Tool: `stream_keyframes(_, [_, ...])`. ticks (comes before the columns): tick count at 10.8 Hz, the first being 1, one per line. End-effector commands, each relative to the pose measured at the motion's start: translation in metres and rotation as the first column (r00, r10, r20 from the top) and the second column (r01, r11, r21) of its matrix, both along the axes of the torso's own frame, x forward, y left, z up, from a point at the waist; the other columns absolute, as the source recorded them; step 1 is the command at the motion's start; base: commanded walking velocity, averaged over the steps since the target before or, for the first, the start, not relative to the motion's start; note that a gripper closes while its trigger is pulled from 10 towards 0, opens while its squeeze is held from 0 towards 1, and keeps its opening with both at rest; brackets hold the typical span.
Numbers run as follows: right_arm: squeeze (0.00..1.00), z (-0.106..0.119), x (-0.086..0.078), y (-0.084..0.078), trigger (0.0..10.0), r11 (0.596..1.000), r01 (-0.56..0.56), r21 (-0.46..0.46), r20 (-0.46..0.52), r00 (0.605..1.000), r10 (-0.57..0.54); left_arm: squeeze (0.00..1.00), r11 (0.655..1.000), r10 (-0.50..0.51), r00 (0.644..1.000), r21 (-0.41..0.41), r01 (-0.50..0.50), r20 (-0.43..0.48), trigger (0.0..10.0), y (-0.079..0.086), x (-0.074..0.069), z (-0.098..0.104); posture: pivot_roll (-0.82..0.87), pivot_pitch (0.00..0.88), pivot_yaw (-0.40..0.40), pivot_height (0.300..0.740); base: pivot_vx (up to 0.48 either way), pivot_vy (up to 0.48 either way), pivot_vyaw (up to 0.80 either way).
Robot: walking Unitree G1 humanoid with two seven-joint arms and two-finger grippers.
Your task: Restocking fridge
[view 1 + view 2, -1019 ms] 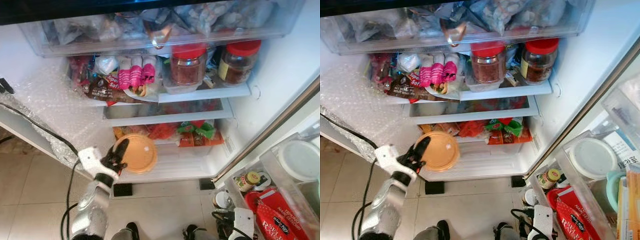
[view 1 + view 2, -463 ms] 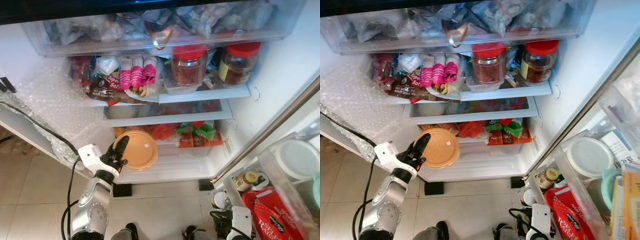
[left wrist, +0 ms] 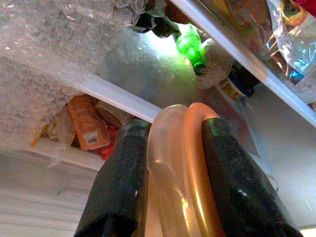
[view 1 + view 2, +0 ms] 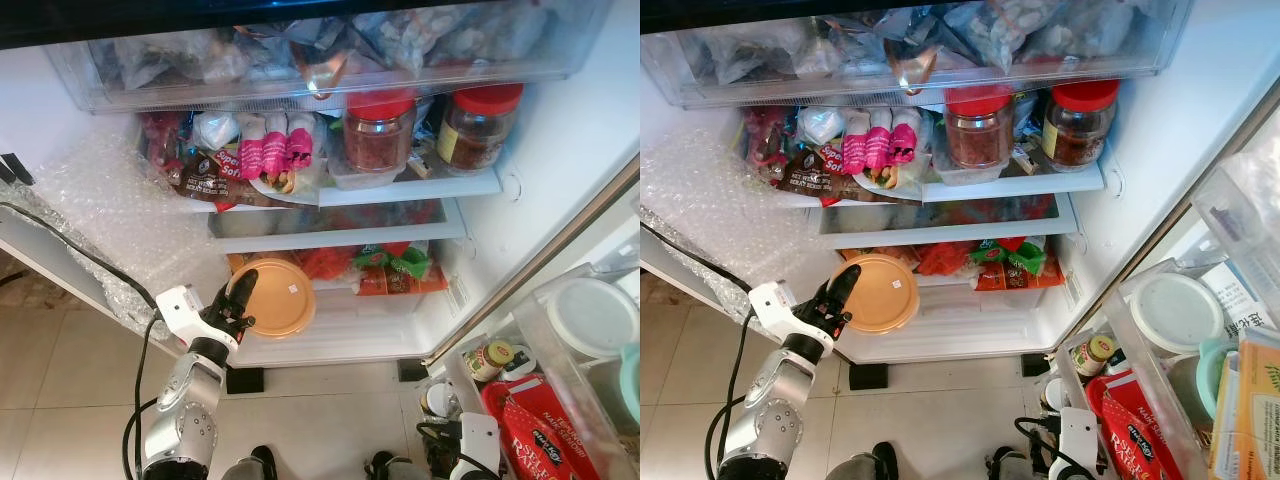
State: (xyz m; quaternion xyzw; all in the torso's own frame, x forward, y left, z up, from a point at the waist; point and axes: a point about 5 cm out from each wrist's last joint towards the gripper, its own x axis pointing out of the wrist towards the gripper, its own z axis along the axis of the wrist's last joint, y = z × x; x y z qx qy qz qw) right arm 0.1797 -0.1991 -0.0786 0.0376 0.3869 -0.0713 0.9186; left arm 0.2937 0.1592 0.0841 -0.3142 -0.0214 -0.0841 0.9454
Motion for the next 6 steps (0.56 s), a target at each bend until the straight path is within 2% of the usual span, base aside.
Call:
stream_keyframes(1, [0.0,-0.0064,-0.0113,0.0017,10.0,1.0,0.0,0.015,-0.048,0.999,0.001,0.0,1.0,0.012,1.0,-0.006,-0.012,-0.011,10.0,0.0034,-0.001,-0.0005,-0.07,0.248,0.044,0.716,0.0,0.0,0.0])
stream_keyframes(4, [0.0,-0.0068,-0.0096,0.0074,10.0,0.999,-0.033,0.035,-0.055,0.998,0.035,0.0,1.0,0.016,1.0,-0.008,-0.016,-0.016,10.0,0.0037,-0.0013,-0.0012,-0.07,0.25,0.043,0.671,0.0,0.0,0.0])
stream_keyframes(6, [0.0,-0.0079,-0.012,0.0034,10.0,1.0,-0.022,0.005,-0.078,0.997,0.022,0.0,1.0,0.021,1.0,-0.023,-0.021,-0.022,10.0,0.0034,-0.0008,-0.0019,-0.07,0.251,0.043,0.661,0.0,0.0,0.0])
